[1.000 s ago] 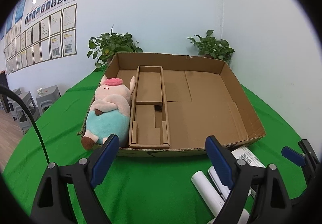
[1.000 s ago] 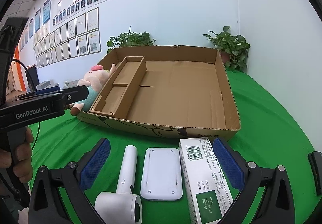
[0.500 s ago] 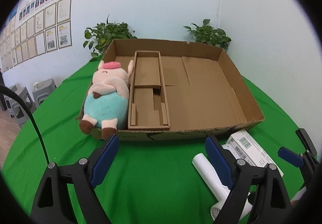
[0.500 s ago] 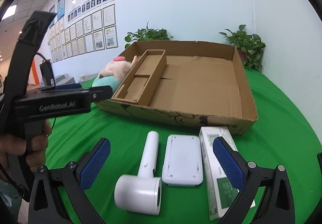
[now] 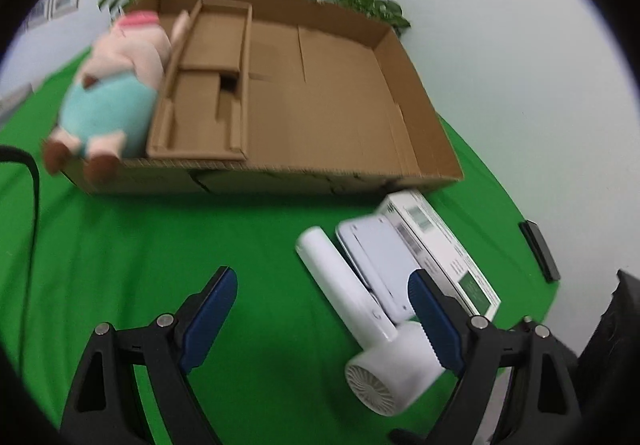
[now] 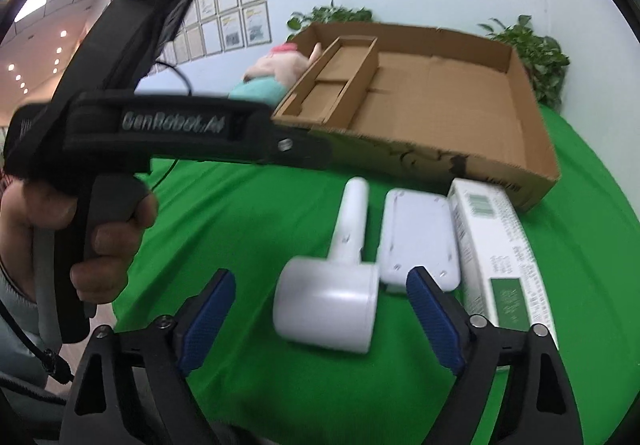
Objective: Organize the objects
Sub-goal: 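Move the right tool to the white hair dryer and grasp its head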
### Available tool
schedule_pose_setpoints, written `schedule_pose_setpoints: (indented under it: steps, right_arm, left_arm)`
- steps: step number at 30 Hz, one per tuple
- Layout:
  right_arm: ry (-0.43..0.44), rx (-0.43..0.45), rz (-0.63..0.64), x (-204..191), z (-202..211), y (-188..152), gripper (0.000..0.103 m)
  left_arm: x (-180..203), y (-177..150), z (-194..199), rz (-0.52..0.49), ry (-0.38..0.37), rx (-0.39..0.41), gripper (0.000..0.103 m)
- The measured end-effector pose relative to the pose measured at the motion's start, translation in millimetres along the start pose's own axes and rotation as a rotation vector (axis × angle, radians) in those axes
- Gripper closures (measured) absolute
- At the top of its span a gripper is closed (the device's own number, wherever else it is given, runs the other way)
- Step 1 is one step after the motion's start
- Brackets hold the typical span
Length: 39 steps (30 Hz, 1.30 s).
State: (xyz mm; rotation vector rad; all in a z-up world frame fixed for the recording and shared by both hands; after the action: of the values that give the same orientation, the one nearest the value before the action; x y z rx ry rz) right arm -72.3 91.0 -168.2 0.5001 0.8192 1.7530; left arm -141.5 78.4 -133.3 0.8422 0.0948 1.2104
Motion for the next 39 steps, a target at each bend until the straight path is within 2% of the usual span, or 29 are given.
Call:
schedule_pose_setpoints:
  steps: [2, 4, 5, 7, 8, 11, 17, 22, 27, 35, 39]
  right_arm:
    - [-0.008, -0.033, -0.001, -1, -7, -6, 0.025]
    - [-0.023, -0.051, -0.015, 2, -12, -9, 0.035]
    - [-0.032, -0.069, -0.024, 5, -16, -12, 0.043]
    - [-0.034, -0.090, -0.034, 5, -21, -17, 0.047]
    - [-0.044, -0.090, -0.035, 5, -23, -17, 0.047]
    - [-0.049, -0.093, -0.044, 1, -23, -18, 0.048]
    - [0.098, -0.101, -0.129, -16, -23, -14, 0.047]
    - [0.118, -0.094, -0.148, -16, -22, -13, 0.047]
    - [0.104, -0.086, -0.142, -19, -21, -13, 0.047]
    - [0.069, -0.070, -0.113, -21, -17, -18, 0.047]
    - [0.029, -0.074, -0.077, -24, -17, -20, 0.047]
  left_arm:
    - [1, -5, -9, 0.032, -0.041, -0.035, 0.016]
    - [1, -9, -19, 0.083, -0.096, -0.077, 0.016]
    - [1, -10, -22, 0.116, -0.132, -0.091, 0.016]
    - [3, -11, -25, 0.172, -0.191, -0.105, 0.016]
    - [3, -12, -27, 0.198, -0.210, -0.115, 0.016]
    - [5, -13, -31, 0.184, -0.206, -0.128, 0.016]
    - [0, -25, -36, 0.206, -0.228, -0.173, 0.020]
    - [-6, -33, -43, 0.230, -0.234, -0.189, 0.025]
    - [-2, -33, -44, 0.203, -0.227, -0.185, 0.026]
    - [-12, -36, -45, 0.217, -0.178, -0.217, 0.061]
    - [-11, -38, -44, 0.245, -0.204, -0.238, 0.064]
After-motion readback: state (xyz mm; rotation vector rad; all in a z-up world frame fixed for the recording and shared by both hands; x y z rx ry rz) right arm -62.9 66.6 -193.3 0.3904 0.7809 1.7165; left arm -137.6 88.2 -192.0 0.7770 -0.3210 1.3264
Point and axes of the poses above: each gripper's, at about its wrist camera, not at the fingertips, and z roughly against the way its jaws point, x to its right, y to its top, the point moved 9 cm from there along -z, roughly the way its jaws point
